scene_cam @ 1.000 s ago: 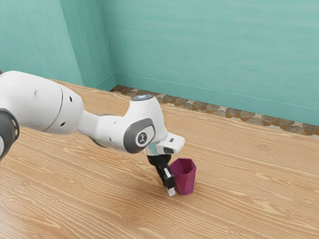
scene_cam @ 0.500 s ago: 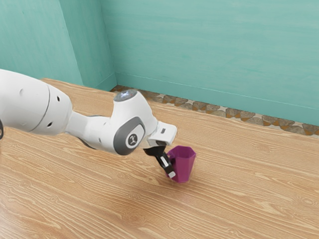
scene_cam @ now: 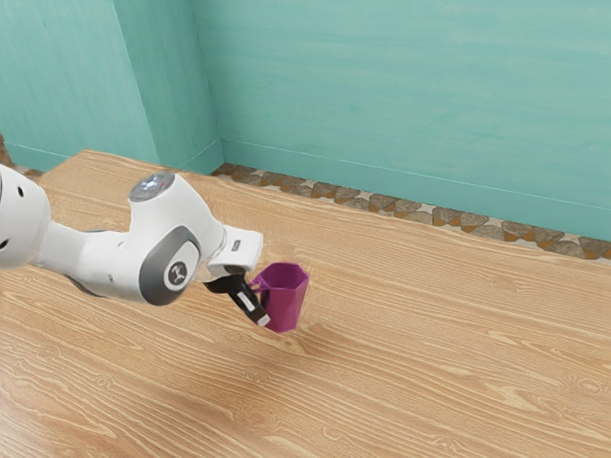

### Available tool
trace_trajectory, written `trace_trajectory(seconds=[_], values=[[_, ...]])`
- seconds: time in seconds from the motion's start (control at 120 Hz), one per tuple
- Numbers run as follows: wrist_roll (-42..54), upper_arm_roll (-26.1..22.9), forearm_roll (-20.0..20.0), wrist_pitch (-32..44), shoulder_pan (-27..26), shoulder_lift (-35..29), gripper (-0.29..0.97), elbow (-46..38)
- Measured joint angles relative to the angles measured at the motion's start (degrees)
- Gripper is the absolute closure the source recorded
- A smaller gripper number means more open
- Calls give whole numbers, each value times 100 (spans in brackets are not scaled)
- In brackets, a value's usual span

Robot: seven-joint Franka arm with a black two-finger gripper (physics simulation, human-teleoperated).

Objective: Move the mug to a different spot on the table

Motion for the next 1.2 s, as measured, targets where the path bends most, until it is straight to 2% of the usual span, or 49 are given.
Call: trace_trajectory(seconds=[0.225,0.5,0.65,0.783,0.958,1.2], values=[[15,315,-11,126,92,-123,57,-347],[49,355,-17,226,547,29,62,-396],[69,356,-6,238,686,37,33,-403],[85,348,3,241,669,-13,18,-480],[100,347,7,241,565,-82,8,-521],[115,347,8,243,394,-239,3,-515]])
